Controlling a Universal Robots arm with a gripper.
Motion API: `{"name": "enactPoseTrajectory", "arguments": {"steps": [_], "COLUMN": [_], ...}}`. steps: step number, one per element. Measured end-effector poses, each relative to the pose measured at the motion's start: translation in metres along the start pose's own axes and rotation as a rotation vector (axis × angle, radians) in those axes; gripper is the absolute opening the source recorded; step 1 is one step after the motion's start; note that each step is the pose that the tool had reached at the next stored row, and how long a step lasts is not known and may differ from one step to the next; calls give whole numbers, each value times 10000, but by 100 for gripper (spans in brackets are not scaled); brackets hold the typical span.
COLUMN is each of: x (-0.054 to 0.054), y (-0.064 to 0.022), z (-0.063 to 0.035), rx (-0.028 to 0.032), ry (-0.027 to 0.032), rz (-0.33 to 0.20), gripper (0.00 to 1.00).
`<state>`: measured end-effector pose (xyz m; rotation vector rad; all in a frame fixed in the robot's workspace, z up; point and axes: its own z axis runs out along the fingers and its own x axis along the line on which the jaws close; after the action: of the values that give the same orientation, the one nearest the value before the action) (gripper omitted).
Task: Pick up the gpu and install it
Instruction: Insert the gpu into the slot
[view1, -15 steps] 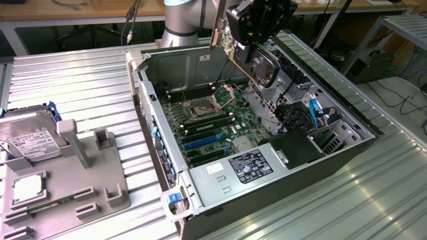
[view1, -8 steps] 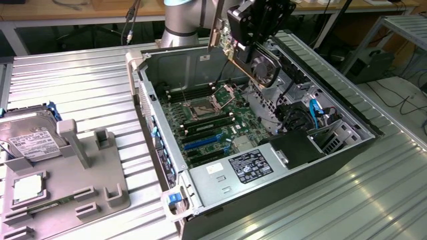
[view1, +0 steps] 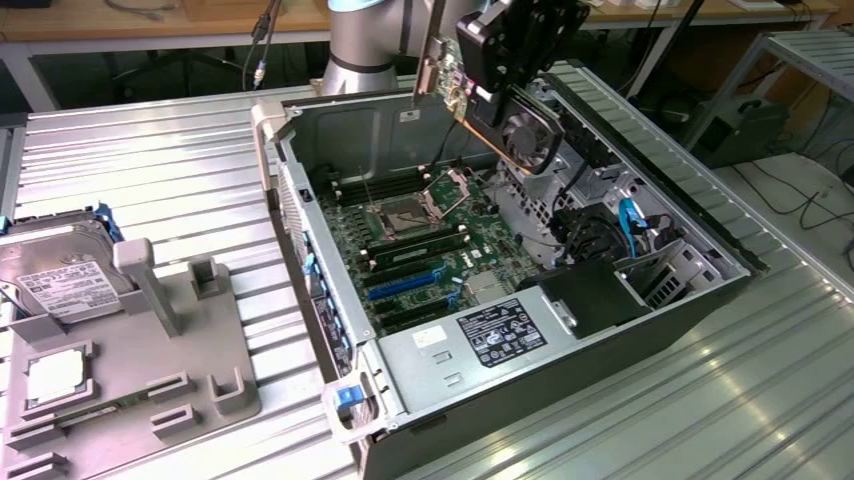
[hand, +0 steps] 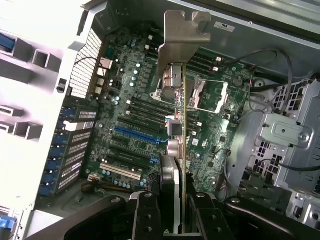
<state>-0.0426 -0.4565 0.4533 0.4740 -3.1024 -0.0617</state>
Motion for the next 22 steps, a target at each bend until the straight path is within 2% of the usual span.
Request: {"name": "enactPoseTrajectory", "arguments": {"steps": [22], "x": [0], "y": [0], "z": [0], "rx": [-3], "ry": [34], "rz": [-870], "gripper": [28]}}
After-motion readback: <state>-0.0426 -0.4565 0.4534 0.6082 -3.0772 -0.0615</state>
